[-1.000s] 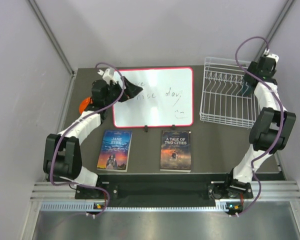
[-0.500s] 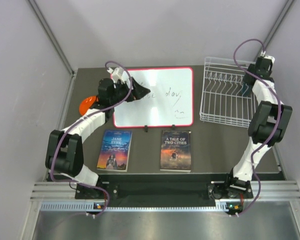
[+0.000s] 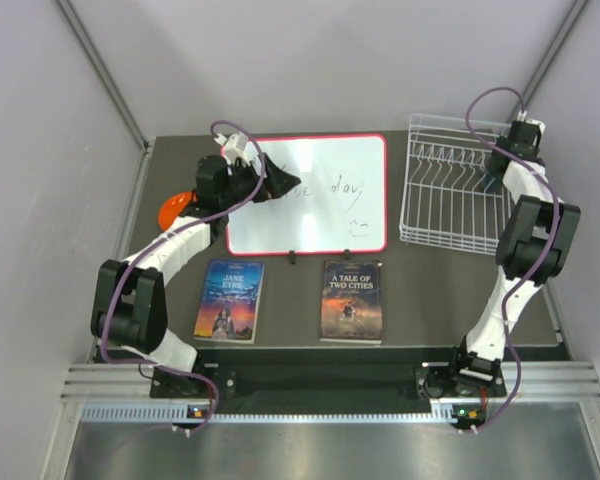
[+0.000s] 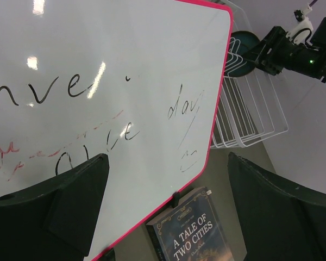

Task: Unload the plates from the dish rack

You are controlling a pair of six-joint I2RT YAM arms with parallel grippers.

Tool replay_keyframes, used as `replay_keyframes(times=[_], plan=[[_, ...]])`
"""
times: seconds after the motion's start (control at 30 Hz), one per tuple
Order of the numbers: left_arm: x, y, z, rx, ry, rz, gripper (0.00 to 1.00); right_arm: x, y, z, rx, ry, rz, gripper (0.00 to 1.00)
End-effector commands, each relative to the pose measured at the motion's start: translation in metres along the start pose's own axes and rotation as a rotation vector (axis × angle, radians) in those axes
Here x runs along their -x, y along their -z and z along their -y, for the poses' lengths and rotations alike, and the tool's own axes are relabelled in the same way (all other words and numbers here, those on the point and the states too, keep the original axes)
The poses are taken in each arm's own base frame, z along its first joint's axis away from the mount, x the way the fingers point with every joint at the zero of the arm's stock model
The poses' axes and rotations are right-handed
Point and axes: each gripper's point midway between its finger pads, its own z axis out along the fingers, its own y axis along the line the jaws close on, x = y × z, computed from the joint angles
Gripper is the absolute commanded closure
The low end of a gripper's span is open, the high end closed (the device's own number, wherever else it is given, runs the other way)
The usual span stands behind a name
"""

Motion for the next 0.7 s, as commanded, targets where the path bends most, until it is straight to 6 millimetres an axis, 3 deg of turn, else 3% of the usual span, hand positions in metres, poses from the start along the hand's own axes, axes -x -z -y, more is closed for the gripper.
replay_keyframes(times=[0.0, 0.23, 0.47, 0.53, 0.57, 0.67], plan=[[0.028, 0.005, 0.027, -0.060, -0.059, 0.074, 0.06, 0.040, 0.001, 0.007, 0.031, -0.037, 0.105, 0.48], [0.020, 0.003, 0.019, -0.040, -0.046, 0.057, 0.06, 0.034, -0.006, 0.015, 0.084, -0.130, 0.099, 0.48], [0.017, -0.001, 0.014, -0.037, -0.040, 0.048, 0.06, 0.034, -0.018, 0.011, 0.110, -0.150, 0.089, 0.57], [0.016, -0.002, 0.012, -0.032, -0.038, 0.045, 0.06, 0.033, -0.021, 0.009, 0.116, -0.151, 0.085, 0.61], [0.015, -0.002, 0.012, -0.032, -0.039, 0.043, 0.06, 0.033, -0.021, 0.009, 0.119, -0.151, 0.086, 0.73], [0.013, -0.002, 0.008, -0.017, -0.038, 0.043, 0.07, 0.034, -0.021, 0.007, 0.126, -0.146, 0.093, 0.94]])
